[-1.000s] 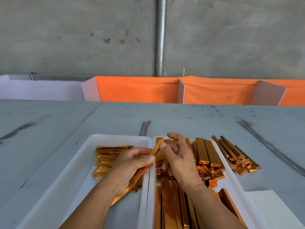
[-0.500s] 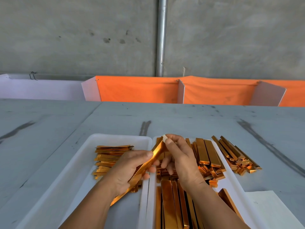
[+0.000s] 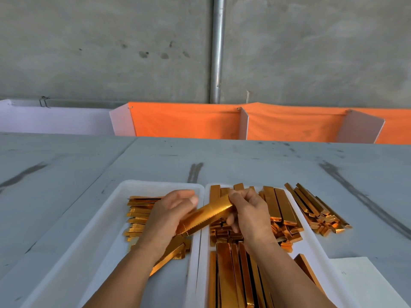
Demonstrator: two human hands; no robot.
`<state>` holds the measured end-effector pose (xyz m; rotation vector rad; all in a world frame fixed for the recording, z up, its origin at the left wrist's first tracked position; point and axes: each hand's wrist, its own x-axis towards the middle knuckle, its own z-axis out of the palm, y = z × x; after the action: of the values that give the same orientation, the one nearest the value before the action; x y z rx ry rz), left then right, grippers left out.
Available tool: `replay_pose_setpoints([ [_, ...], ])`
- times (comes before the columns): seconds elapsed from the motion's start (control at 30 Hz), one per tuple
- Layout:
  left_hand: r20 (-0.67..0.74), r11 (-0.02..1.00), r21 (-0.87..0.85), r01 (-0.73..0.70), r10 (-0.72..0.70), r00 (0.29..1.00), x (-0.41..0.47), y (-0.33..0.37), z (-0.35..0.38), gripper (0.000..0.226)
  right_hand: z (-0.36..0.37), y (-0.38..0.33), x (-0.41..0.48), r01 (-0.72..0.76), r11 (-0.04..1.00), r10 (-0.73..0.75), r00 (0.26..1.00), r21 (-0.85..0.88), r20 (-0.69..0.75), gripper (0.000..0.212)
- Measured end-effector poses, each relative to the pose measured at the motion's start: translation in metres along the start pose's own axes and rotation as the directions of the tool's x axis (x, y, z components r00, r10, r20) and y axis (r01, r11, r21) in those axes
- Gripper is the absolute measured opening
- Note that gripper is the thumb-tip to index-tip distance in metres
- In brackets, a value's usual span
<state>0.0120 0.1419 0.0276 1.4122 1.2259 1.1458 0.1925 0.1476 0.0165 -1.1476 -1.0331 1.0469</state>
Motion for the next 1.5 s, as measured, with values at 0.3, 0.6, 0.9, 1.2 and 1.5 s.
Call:
replay_pose_setpoints([
  [0.3,0.103,0.787,0.573,-0.23,0.21,0.972,0.0,-0.014,0.011,0.062,0.003,0.004,-0.001,0.043,0.989,-0.042,0.999,-0.14,0.005,0.017],
  [0.6,0.099,0.844,0.459,-0.277,0.261,0.96,0.002,-0.019,0.006,0.036,0.001,-0.005,-0.003,-0.001,0.999,-0.003,0.989,0.032,0.148,0.019],
  [0.9,0.133,0.873,0.406,-0.272,0.238,0.962,0.002,-0.02,0.007,0.048,0.002,-0.004,-0.003,0.051,0.998,-0.054,0.986,0.024,0.159,0.022],
  [1.2,0.106,0.849,0.446,-0.283,0.263,0.959,0.002,-0.021,0.006,0.036,0.003,-0.007,-0.006,0.073,0.997,-0.068,0.977,-0.017,0.202,0.022],
  [1.5,0.107,0.821,0.463,-0.334,0.322,0.941,0.001,-0.021,0.008,0.031,0.009,-0.009,-0.013,0.153,0.986,-0.126,0.941,-0.061,0.313,0.01],
])
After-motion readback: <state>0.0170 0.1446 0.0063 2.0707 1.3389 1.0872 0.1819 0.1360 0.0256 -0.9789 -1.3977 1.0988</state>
